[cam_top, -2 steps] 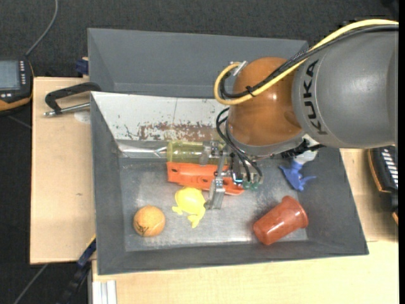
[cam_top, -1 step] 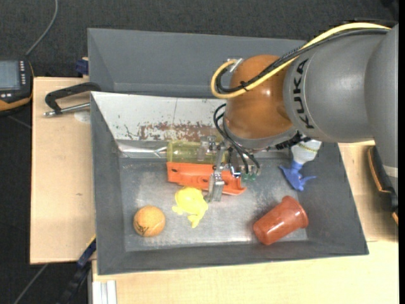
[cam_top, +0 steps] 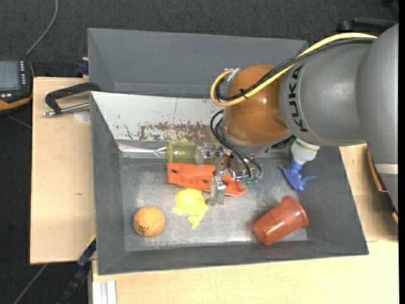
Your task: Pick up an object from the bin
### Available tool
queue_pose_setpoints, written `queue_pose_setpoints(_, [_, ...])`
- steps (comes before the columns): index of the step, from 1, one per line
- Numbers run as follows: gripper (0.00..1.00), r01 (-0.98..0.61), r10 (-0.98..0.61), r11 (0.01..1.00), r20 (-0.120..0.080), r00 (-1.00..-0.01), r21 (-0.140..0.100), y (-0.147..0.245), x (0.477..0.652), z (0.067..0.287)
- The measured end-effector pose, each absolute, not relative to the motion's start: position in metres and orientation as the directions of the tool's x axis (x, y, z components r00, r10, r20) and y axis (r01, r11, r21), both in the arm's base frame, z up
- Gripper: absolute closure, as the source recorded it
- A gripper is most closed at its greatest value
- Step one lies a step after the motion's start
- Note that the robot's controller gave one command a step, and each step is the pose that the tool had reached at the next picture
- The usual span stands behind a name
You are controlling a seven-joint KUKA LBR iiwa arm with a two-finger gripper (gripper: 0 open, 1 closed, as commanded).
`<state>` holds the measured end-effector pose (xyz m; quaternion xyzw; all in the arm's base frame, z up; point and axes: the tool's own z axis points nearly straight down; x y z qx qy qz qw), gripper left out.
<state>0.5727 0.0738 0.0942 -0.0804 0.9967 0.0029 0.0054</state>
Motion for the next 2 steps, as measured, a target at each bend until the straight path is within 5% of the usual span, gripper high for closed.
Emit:
queue_pose_setpoints(1, [0.00, 0.030, 0.030, 1.000, 0.000, -1.000, 0.009, 0.046, 0.575, 0.080])
queue_pose_setpoints(2, [1.00, 0.073, 0.073, 0.997, -0.013, -0.997, 0.013, 0.018, 0.596, 0.076])
